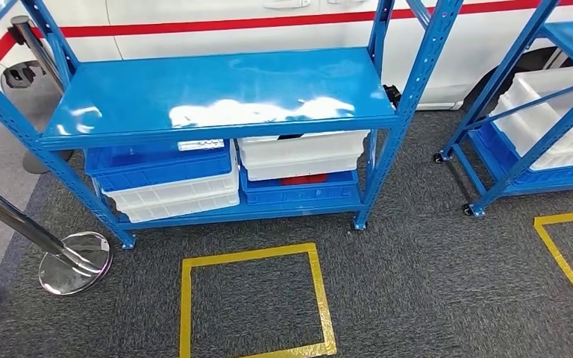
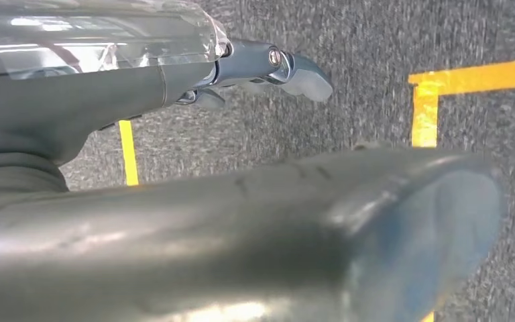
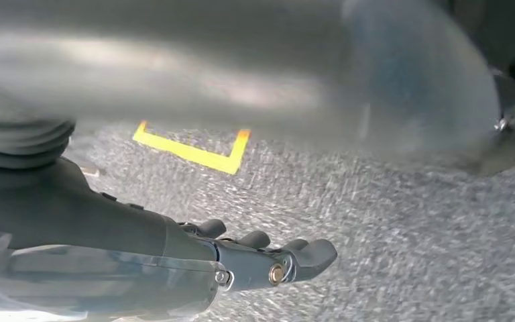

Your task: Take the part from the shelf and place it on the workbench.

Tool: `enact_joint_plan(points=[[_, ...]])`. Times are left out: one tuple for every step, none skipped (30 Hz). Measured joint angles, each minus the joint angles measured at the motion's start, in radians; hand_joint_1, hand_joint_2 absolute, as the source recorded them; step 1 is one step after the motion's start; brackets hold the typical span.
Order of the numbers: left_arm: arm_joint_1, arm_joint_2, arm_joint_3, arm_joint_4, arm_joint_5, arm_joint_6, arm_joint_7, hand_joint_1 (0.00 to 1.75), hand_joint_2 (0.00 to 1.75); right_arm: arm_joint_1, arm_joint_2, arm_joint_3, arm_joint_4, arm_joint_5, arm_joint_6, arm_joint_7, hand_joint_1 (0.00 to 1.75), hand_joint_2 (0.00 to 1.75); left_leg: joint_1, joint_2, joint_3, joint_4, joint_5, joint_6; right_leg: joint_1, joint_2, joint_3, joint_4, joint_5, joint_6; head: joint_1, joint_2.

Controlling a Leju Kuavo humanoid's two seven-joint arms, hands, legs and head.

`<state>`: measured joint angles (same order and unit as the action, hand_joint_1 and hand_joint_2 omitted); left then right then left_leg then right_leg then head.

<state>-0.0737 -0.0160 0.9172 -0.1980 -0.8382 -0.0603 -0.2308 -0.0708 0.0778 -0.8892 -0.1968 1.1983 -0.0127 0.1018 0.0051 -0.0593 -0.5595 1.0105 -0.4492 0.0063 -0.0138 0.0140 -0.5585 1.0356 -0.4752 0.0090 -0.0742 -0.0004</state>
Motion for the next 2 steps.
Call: enact_joint_plan(points=[[-0.001, 0.000, 0.000, 0.000, -0.001, 0.000, 0.000, 0.00, 0.00, -0.001, 0.000, -0.007, 0.000, -0.010, -0.003, 0.017, 0.00, 1.75, -0.002, -0.001, -0.002, 0.002, -0.002, -0.005, 0.001, 0.003, 0.001, -0.009, -0.001, -0.004, 0.000, 0.000], [-0.001, 0.000, 0.001, 0.000, -0.001, 0.000, 0.000, 0.00, 0.00, -0.002, 0.000, -0.011, 0.000, -0.015, -0.004, 0.025, 0.00, 1.75, -0.002, -0.002, -0.003, 0.002, -0.002, -0.007, 0.001, 0.003, 0.000, -0.010, 0.000, -0.007, 0.000, 0.000]])
